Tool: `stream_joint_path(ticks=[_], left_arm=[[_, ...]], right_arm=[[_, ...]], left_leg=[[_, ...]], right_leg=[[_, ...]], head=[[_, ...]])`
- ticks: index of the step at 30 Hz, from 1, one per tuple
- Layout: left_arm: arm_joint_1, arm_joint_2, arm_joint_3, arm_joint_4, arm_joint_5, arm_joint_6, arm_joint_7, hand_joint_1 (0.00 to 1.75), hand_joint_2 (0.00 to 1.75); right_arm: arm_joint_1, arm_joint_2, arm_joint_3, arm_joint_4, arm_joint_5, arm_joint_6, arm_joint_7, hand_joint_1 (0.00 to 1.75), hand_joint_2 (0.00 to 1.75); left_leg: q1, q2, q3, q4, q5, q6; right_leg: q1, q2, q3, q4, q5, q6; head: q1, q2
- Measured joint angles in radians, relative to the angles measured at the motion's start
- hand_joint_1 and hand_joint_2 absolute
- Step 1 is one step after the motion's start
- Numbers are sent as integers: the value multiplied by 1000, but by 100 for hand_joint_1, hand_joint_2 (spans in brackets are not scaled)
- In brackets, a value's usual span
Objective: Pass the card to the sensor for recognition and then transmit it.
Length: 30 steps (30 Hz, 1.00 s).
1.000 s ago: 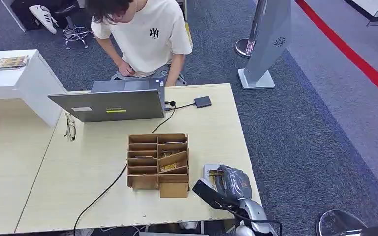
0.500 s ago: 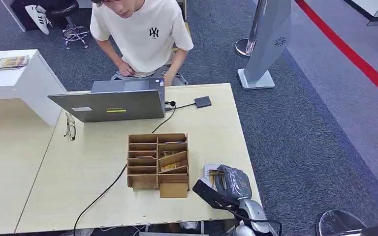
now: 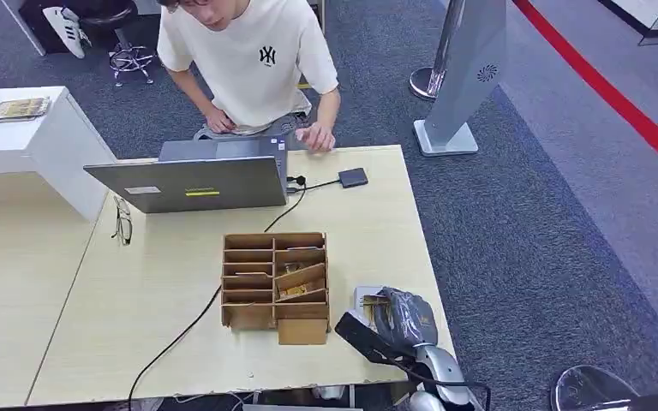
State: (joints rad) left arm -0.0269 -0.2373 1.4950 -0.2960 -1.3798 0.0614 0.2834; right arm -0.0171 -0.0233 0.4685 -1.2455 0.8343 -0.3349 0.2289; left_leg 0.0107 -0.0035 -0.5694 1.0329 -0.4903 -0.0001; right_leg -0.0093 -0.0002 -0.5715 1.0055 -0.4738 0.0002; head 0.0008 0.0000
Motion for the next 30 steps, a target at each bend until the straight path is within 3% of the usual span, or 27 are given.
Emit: stream_joint_path(ticks=[30], left_arm=[[0, -6, 0, -8, -6, -1, 0, 0, 0]], right_arm=[[0, 6, 0, 0, 0, 4, 0, 175, 175]], left_leg=[[0, 0, 0, 0, 0, 0]], right_leg=[[0, 0, 0, 0, 0, 0]], head=[[0, 0]])
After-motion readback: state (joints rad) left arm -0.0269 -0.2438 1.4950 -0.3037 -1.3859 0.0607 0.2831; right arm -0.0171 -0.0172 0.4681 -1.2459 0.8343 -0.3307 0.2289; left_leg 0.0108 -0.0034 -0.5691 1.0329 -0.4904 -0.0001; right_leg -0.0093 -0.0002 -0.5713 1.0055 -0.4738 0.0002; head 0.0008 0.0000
